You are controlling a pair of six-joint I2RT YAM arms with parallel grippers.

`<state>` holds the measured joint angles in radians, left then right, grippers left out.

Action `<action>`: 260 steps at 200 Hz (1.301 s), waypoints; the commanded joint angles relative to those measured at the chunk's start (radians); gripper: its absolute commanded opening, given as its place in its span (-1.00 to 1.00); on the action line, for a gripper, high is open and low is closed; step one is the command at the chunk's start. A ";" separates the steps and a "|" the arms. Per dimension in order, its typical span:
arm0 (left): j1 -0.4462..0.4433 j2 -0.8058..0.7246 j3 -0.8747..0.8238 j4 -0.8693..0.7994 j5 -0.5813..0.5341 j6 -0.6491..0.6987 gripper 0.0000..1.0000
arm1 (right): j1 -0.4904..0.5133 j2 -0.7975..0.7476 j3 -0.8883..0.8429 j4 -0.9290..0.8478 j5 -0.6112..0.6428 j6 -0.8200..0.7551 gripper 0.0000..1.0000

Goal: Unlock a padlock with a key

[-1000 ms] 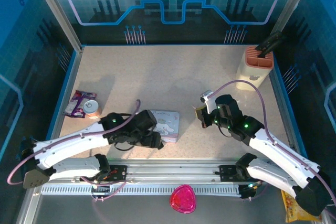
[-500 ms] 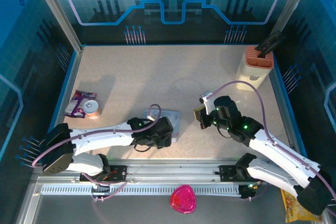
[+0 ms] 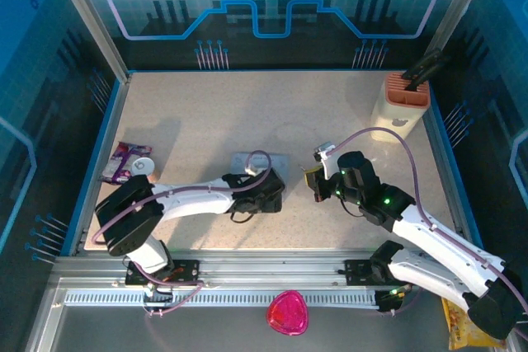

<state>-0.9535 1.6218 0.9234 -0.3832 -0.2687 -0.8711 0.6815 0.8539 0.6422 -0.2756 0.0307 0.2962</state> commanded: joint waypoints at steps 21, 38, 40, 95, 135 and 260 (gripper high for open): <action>0.059 0.120 0.182 0.013 -0.082 0.117 0.50 | 0.016 -0.003 -0.009 0.014 0.023 0.038 -1.00; 0.099 0.146 0.194 0.067 -0.034 0.130 0.49 | 0.016 -0.005 -0.003 -0.003 0.038 0.044 -1.00; 0.104 0.147 0.195 0.077 -0.027 0.132 0.50 | 0.016 -0.005 -0.003 -0.005 0.039 0.045 -1.00; 0.120 0.029 0.056 0.236 0.098 0.236 0.50 | -0.010 -0.009 -0.014 -0.021 0.041 0.102 -1.00; 0.134 -0.154 -0.170 0.363 0.136 0.318 0.49 | -0.014 0.003 -0.034 0.013 0.004 0.131 -1.00; 0.244 0.032 -0.265 0.773 0.251 0.346 0.40 | 0.071 0.008 -0.099 0.102 0.026 0.221 -1.00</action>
<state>-0.7166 1.6054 0.6167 0.3328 0.0048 -0.5446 0.7399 0.8871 0.5640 -0.1898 0.0418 0.4900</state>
